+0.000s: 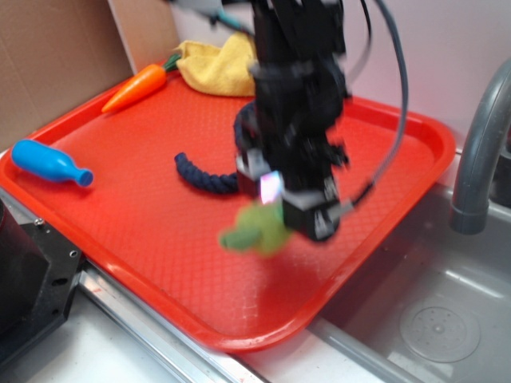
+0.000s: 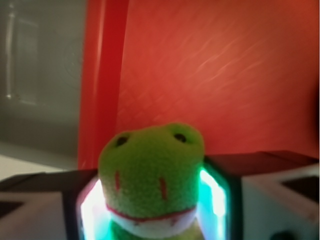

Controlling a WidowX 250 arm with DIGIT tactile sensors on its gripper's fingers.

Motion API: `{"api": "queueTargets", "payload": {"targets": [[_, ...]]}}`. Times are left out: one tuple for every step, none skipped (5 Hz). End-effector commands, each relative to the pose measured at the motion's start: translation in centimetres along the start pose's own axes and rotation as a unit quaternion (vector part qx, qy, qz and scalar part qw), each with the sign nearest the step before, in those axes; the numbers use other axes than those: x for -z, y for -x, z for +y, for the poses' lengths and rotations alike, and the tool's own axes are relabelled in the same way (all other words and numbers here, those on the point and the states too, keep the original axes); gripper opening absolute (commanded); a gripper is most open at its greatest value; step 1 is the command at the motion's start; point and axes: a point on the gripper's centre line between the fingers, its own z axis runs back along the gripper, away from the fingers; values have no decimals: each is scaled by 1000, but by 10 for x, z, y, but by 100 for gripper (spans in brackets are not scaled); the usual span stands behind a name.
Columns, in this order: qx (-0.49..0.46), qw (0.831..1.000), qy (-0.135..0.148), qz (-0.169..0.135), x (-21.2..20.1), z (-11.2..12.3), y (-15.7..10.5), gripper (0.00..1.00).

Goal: Grab the green animal.

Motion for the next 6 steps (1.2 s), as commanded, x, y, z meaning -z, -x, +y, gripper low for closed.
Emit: {"api": "queueTargets", "payload": {"targets": [[-68, 991, -70, -87, -98, 68, 13, 0], [-99, 987, -88, -97, -115, 105, 26, 0], [-126, 981, -103, -104, -133, 123, 44, 0], [-167, 971, -130, -110, -152, 126, 65, 0], [-203, 962, -139, -122, -158, 127, 83, 0], [-224, 959, -133, -108, -147, 136, 88, 0]]}}
